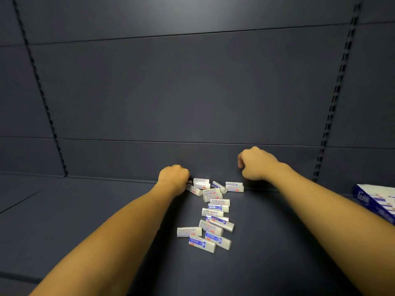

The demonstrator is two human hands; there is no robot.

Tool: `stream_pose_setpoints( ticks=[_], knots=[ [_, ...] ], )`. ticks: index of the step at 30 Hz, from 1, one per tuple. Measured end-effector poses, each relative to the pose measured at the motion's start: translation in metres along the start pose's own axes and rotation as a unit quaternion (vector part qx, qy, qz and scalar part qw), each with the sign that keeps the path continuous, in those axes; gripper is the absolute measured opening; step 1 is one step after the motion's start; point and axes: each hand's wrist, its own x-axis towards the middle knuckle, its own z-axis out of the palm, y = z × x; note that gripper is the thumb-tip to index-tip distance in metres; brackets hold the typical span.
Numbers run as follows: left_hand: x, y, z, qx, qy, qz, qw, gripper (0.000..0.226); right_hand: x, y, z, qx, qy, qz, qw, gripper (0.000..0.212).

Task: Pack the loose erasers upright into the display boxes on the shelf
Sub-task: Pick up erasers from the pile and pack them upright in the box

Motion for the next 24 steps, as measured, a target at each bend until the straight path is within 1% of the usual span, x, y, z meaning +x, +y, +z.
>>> stream_pose_setpoints(
  ticks=[4,8,11,13,16,22,24],
  knots=[
    [0.004,-0.003,0.005,-0.007,0.007,0.013,1.0,0.024,0.002,-0.005,0.009,0.017,-0.001,0.015,1.0,0.028],
    [0.006,-0.012,0.008,-0.019,0.024,0.017,0.999,0.017,0.01,-0.014,0.024,0.03,-0.01,0.016,0.999,0.026],
    [0.005,-0.021,0.007,-0.031,0.035,0.01,0.999,0.013,0.022,-0.021,0.037,0.042,-0.007,0.019,0.999,0.02],
    [0.003,-0.029,0.005,-0.056,0.034,0.002,0.998,0.016,0.03,-0.027,0.044,0.063,-0.005,0.025,0.998,0.014],
    [0.0,-0.04,0.0,-0.08,0.041,-0.003,0.996,0.014,0.039,-0.035,0.057,0.097,-0.018,0.033,0.995,0.009],
    [-0.008,-0.057,-0.007,-0.082,0.052,0.013,0.995,0.01,0.049,-0.04,0.066,0.154,-0.05,0.032,0.986,0.016],
    [-0.011,-0.061,-0.008,-0.08,0.054,0.011,0.995,0.011,0.05,-0.039,0.063,0.152,-0.068,0.02,0.986,0.02]
  ],
)
